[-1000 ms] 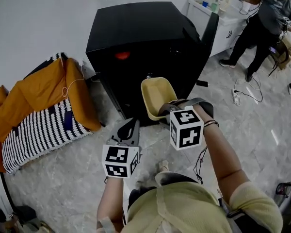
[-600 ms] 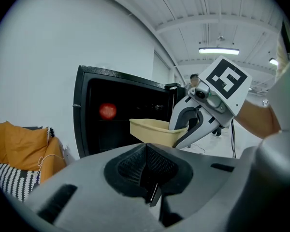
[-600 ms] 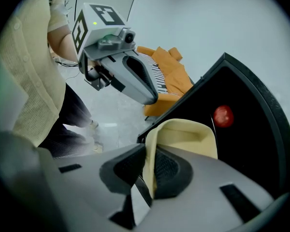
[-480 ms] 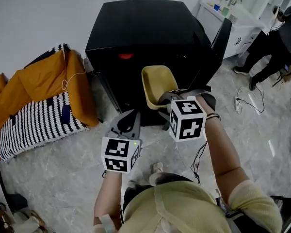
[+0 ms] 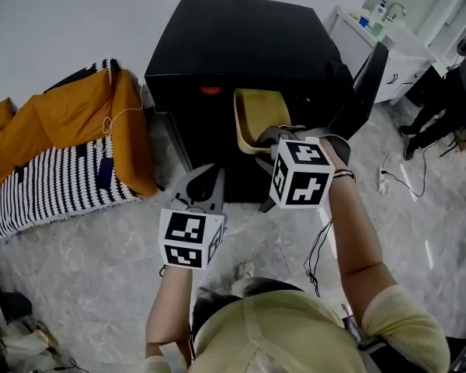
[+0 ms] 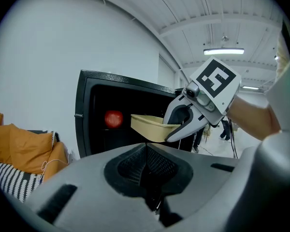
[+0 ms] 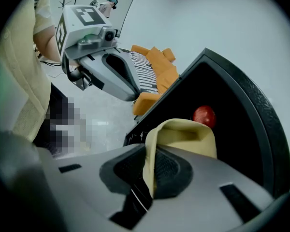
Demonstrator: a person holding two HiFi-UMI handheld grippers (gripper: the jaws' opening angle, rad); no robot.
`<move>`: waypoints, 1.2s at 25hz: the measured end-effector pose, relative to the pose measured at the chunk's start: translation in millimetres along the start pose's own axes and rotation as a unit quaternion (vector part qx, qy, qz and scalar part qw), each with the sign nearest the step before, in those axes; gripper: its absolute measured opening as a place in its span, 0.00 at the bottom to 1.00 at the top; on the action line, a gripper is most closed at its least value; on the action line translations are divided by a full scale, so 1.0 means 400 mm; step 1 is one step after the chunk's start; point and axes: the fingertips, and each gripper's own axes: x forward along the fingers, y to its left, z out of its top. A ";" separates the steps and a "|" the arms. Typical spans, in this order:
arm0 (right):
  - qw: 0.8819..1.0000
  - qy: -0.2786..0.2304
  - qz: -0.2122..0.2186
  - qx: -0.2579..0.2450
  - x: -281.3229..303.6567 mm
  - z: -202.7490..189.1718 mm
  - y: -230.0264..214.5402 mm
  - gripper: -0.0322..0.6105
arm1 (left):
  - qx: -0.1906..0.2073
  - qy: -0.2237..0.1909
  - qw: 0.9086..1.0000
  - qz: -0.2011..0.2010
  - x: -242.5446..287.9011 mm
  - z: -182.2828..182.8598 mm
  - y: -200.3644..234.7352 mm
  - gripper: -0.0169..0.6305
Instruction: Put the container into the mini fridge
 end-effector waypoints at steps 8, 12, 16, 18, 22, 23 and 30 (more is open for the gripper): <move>1.000 -0.006 -0.026 0.009 0.025 0.007 -0.076 0.13 | 0.007 -0.011 1.000 0.011 0.036 0.038 0.028 0.06; 0.999 0.001 -0.037 0.010 0.041 -0.002 -0.106 0.13 | 0.011 -0.015 1.000 0.011 0.056 0.053 0.030 0.06; 0.999 0.004 -0.041 0.013 0.055 -0.012 -0.125 0.13 | 0.017 -0.021 1.000 0.013 0.079 0.071 0.041 0.06; 0.999 0.003 -0.046 0.017 0.060 -0.013 -0.136 0.13 | 0.020 -0.024 0.999 0.016 0.093 0.080 0.052 0.06; 0.998 0.002 -0.057 0.023 0.072 -0.016 -0.156 0.13 | 0.023 -0.029 0.999 0.027 0.118 0.093 0.074 0.06; 0.998 0.004 -0.059 0.024 0.075 -0.018 -0.160 0.13 | 0.022 -0.030 0.999 0.029 0.125 0.095 0.078 0.06; 0.997 0.016 -0.071 0.025 0.103 -0.038 -0.187 0.13 | 0.022 -0.038 0.999 0.033 0.168 0.096 0.088 0.06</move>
